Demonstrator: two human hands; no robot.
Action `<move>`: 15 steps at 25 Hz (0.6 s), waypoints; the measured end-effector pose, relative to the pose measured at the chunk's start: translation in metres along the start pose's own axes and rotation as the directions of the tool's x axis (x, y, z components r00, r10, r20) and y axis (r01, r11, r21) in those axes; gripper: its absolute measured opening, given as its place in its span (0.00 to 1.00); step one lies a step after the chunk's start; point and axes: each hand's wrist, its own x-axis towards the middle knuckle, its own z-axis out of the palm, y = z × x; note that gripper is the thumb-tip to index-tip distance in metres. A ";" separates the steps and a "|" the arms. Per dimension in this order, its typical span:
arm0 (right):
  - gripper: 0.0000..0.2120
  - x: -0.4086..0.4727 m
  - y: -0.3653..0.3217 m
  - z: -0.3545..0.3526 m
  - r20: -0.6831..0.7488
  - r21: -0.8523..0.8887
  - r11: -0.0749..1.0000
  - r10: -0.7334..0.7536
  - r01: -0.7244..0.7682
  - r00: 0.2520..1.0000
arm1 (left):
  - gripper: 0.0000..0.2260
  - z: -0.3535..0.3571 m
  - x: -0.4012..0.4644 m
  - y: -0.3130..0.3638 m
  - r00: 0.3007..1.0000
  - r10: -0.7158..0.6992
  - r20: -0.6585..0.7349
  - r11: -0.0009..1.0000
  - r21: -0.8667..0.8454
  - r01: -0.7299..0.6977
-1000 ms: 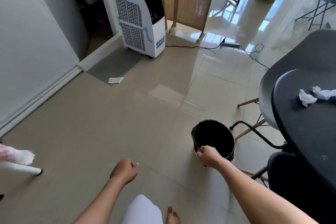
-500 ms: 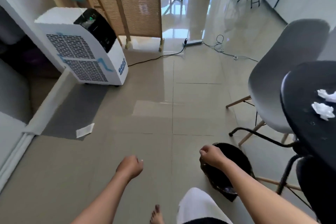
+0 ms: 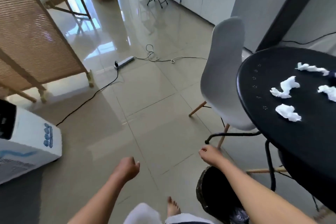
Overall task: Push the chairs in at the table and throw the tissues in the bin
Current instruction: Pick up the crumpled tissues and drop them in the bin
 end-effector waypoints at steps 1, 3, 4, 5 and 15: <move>0.12 0.007 -0.001 -0.011 -0.035 0.066 0.997 0.037 -0.035 0.999 | 0.14 -0.013 0.018 0.015 0.999 0.046 0.018 0.999 0.027 -0.047; 0.12 0.015 -0.003 -0.030 -0.088 0.172 0.980 0.115 -0.099 0.989 | 0.16 -0.034 0.054 0.048 0.986 0.149 0.069 0.983 0.097 -0.155; 0.12 0.017 -0.003 -0.038 -0.108 0.207 0.971 0.148 -0.124 0.983 | 0.16 -0.042 0.067 0.064 0.976 0.200 0.088 0.968 0.134 -0.211; 0.12 0.019 -0.002 -0.046 -0.138 0.256 0.954 0.194 -0.154 0.971 | 0.15 -0.051 0.083 0.083 0.958 0.265 0.108 0.944 0.175 -0.281; 0.13 -0.023 -0.006 -0.088 -0.383 0.647 0.712 0.613 -0.273 0.691 | 0.20 -0.117 0.121 0.280 0.600 0.708 0.373 0.555 0.232 -0.799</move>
